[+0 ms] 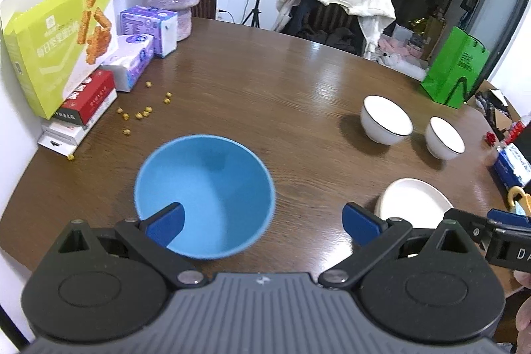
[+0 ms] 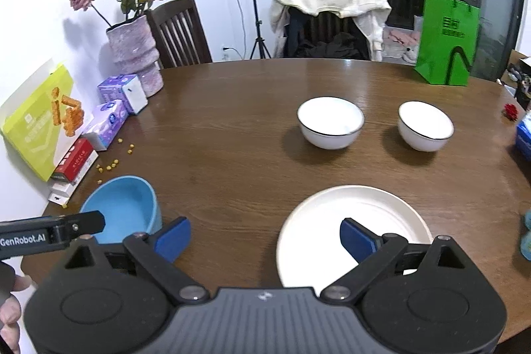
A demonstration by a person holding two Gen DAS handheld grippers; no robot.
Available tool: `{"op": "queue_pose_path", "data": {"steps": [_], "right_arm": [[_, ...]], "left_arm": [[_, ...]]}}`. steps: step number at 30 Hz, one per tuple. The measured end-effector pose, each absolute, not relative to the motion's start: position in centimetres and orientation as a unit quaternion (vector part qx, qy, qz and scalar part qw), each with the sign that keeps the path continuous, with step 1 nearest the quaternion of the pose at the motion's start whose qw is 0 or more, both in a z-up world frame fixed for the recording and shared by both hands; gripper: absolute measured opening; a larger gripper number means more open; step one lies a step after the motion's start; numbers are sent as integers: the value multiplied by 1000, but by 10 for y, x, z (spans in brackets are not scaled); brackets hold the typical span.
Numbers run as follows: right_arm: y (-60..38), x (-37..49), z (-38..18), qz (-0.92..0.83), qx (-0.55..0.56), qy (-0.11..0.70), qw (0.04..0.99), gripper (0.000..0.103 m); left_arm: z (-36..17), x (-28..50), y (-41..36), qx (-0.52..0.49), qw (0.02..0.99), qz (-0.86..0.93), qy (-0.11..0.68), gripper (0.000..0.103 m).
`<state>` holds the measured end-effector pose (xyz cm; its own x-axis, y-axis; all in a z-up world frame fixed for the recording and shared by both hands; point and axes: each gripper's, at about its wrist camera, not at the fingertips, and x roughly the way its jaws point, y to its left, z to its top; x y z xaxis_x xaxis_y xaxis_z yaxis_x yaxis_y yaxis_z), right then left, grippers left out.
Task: Organize plates and bowls
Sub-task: 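Withdraw both open grippers up from the blue bowl, then move both open grippers forward over the plates to a white bowl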
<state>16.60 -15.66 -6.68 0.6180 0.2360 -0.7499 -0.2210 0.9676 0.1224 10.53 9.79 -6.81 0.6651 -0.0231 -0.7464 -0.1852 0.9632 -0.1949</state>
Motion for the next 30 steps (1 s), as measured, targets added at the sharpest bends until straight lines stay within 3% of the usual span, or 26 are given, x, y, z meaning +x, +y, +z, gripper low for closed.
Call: {"op": "queue_pose_path", "data": {"steps": [13, 30], "right_arm": [[-202, 136, -65, 116, 25, 426, 897, 97], [-203, 147, -60, 56, 59, 420, 904, 97]], "left_arm": [[-59, 94, 62, -110, 907, 14, 406, 103], [-52, 115, 74, -96, 914, -37, 393, 103]]}}
